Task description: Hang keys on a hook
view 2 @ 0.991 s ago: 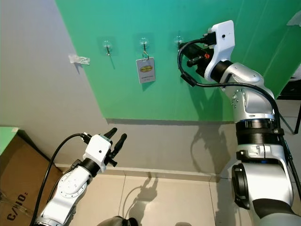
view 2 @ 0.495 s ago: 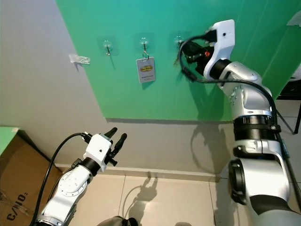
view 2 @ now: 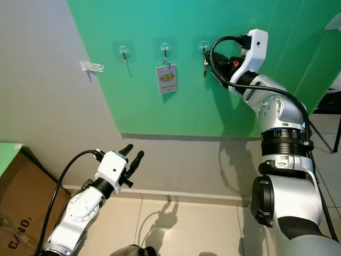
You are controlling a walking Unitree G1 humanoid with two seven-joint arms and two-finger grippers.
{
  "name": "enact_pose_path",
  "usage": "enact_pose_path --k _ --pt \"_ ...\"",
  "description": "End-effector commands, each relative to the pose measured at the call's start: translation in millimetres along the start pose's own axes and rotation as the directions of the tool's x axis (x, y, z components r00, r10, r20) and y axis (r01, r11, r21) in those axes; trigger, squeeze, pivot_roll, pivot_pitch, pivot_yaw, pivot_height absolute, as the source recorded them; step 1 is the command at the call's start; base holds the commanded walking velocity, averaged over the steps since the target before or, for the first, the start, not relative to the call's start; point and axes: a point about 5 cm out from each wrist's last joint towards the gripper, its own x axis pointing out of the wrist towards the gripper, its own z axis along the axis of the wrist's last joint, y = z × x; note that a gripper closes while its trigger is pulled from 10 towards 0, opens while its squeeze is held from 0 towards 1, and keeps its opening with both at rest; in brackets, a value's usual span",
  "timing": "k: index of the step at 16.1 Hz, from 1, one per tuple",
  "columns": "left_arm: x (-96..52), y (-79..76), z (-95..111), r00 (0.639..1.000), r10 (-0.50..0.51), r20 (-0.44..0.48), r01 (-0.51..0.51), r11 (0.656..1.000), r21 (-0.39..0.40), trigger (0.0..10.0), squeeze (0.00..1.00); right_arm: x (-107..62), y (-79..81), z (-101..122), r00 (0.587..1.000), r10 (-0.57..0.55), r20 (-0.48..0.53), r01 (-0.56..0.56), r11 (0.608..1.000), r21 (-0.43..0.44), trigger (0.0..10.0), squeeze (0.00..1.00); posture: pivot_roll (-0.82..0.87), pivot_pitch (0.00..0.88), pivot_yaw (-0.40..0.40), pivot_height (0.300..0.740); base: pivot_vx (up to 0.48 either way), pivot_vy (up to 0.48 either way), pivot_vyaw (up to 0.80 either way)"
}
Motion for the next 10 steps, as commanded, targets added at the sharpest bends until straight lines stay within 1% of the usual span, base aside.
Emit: enact_pose_path --k 1,3,4,8,9,10 --pt "-0.5 4.7 -2.6 1.000 0.019 -0.014 -0.018 1.000 0.009 10.0 0.00 0.5 -0.4 -0.2 1.000 -0.013 -0.005 0.014 0.998 0.058 0.0 0.00 -0.22 0.020 0.099 0.740 0.000 0.000 0.00" --pt "-0.6 5.2 -3.0 1.000 0.019 -0.017 -0.019 1.000 0.009 10.0 0.00 0.8 -0.4 -3.3 1.000 -0.017 -0.016 0.019 0.993 0.116 0.0 0.00 -0.22 0.019 0.098 0.740 0.000 0.000 0.00" --pt "-0.5 4.8 -3.4 1.000 0.016 -0.020 -0.016 1.000 0.011 10.0 0.00 0.6 -1.2 -4.9 0.999 -0.025 -0.021 0.027 0.992 0.125 0.0 0.00 -0.22 0.017 0.095 0.740 0.000 0.000 0.00" --pt "-0.8 4.0 -5.3 1.000 0.010 -0.030 -0.010 1.000 0.014 10.0 0.00 -0.3 -2.9 -21.9 0.992 -0.070 -0.101 0.080 0.992 0.096 0.0 0.00 -0.22 0.012 0.092 0.740 0.000 0.000 0.00" --pt "-0.8 4.3 -5.5 0.999 0.011 -0.030 -0.010 1.000 0.014 10.0 0.00 -1.0 -3.3 -23.0 0.991 -0.086 -0.103 0.091 0.995 0.041 0.2 0.00 -0.22 0.012 0.092 0.740 0.000 0.000 0.00" --pt "-0.8 5.2 -6.0 0.999 0.011 -0.033 -0.010 1.000 0.017 10.0 0.00 -0.7 1.8 -30.8 0.985 -0.094 -0.147 0.075 0.988 -0.134 10.0 1.00 -0.22 0.010 0.095 0.740 0.000 0.000 0.00"
